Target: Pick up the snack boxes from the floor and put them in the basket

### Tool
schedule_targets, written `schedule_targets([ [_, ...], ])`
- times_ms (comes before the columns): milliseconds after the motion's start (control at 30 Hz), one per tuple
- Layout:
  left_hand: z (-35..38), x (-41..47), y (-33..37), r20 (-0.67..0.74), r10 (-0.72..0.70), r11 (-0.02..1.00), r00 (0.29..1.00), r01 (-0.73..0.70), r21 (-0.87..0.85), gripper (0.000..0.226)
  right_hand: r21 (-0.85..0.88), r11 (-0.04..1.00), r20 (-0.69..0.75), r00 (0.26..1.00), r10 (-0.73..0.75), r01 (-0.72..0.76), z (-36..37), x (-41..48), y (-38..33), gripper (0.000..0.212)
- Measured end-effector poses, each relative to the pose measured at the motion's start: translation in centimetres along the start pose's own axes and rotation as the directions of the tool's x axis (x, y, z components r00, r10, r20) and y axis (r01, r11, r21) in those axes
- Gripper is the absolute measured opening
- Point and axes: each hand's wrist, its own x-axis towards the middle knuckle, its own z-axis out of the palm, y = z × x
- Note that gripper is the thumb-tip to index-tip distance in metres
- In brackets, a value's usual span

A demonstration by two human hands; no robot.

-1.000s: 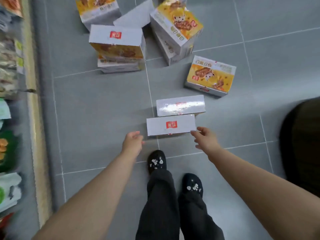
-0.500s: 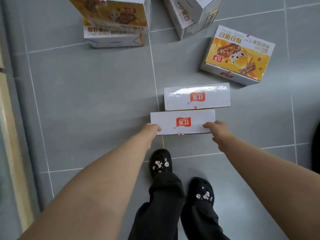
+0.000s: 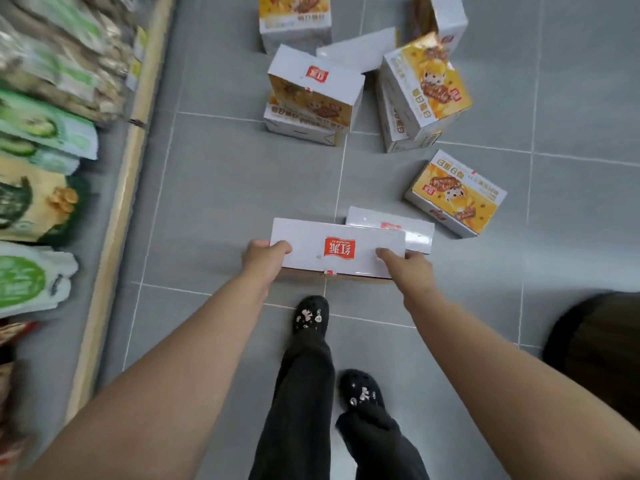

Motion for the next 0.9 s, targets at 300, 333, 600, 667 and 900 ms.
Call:
schedule_targets([
  [300, -12.6, -19.3, -1.2, -0.320, -0.002, 0.924, 0.947, -0.120, -0.363, 0.013, -0.149, 0.921, 0.229, 0.918, -0.323, 0.361, -2.8, -17.5, -6.8, 0.088],
  [333, -13.9, -21.5, -1.9, -0.348, -0.025, 0.901, 0.937, -0.130, -0.414, 0.022, -0.148, 0.902, 0.259, 0.896, -0.360, 0.405, -3.0, -19.9, -7.2, 0.087],
  [600, -20.1, -36.2, -8.5, -0.430, -0.129, 0.704, 0.893, -0.223, -0.674, 0.040, -0.051, 0.845, 0.513, 0.740, -0.435, 0.532, -3.8, -34.0, -6.2, 0.062],
  [667, -21.4, -39.8, -11.2, -0.447, -0.129, 0.677, 0.885, -0.251, -0.692, 0.039, -0.069, 0.776, 0.572, 0.662, -0.485, 0.627, -3.9, -37.5, -5.7, 0.062],
  [900, -23.8, -51.4, -23.7, -0.548, -0.204, 0.611, 0.811, -0.332, -0.718, 0.049, -0.083, 0.542, 0.839, 0.351, -0.414, 0.836, -1.9, -48.8, -0.4, 0.068],
])
